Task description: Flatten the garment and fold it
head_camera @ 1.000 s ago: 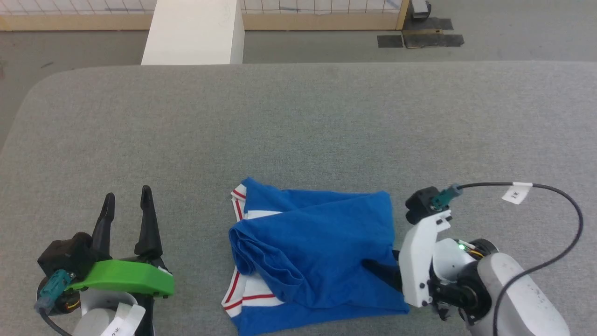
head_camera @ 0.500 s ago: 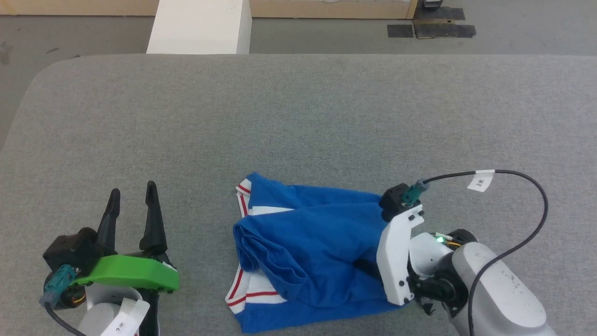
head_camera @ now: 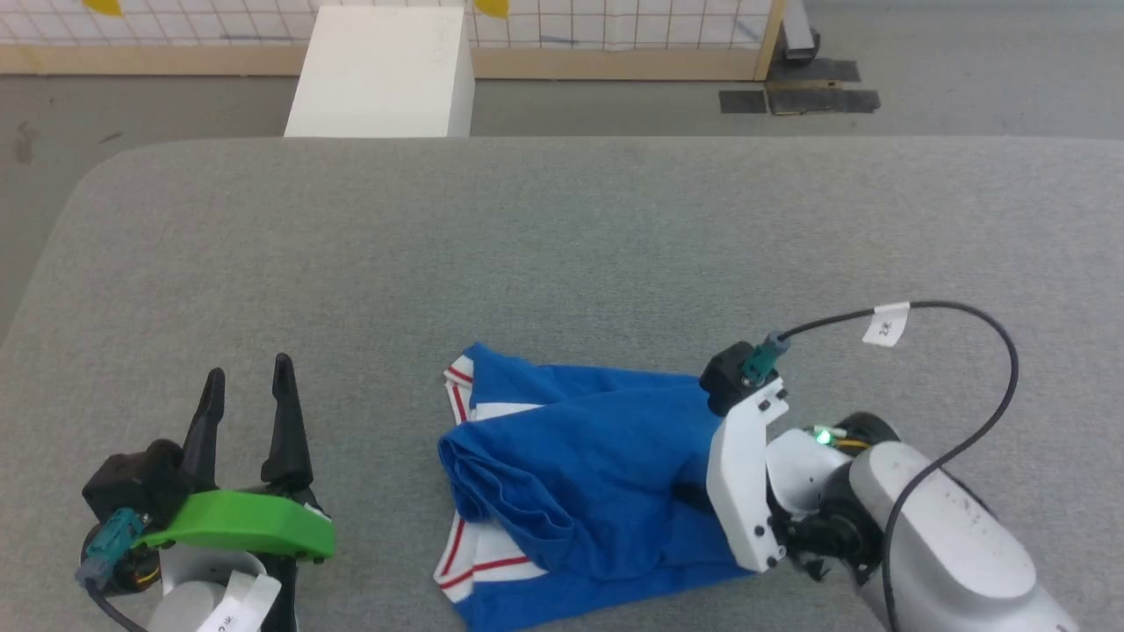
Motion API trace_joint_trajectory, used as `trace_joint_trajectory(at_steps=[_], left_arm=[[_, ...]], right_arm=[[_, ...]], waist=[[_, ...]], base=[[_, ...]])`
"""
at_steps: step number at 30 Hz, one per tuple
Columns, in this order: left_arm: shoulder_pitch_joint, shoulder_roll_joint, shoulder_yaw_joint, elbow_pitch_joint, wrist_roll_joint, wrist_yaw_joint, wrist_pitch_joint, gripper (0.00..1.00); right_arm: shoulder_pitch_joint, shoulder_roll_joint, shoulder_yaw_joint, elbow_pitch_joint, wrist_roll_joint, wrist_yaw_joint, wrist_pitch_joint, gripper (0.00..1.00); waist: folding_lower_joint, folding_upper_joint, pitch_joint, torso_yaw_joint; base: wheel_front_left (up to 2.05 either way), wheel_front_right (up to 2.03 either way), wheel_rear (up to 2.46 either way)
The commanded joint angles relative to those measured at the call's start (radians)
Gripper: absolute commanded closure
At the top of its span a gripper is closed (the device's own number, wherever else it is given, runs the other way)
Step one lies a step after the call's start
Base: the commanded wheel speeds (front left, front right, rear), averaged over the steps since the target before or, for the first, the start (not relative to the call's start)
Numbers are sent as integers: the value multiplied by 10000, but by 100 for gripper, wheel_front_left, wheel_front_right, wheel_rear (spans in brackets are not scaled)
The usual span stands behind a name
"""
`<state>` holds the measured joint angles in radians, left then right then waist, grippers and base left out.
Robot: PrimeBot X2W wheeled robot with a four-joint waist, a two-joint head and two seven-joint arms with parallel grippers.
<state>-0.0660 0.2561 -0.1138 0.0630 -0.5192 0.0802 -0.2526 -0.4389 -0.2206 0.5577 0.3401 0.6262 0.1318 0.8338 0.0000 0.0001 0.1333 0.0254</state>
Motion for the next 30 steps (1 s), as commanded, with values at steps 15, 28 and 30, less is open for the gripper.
trace_joint_trajectory(at_steps=[15,28,30], left_arm=[[34,-53,67,-374,97,-1,-68,0],[-1062,709,-40,-1460,567,105,750,0],[-1212,858,-48,-1768,663,140,932,0]], right_arm=[[-1670,-1757,-225,-162,185,-11,704,100],[-3213,-2472,-1826,1567,-467,-11,49,100],[-3456,-2640,-2263,1841,-621,-11,-75,100]], waist=[[0,-1,581,-3165],[0,-1,2838,-4065],[0,-1,3266,-3962]], base=[[0,0,0],[0,0,0],[0,0,0]])
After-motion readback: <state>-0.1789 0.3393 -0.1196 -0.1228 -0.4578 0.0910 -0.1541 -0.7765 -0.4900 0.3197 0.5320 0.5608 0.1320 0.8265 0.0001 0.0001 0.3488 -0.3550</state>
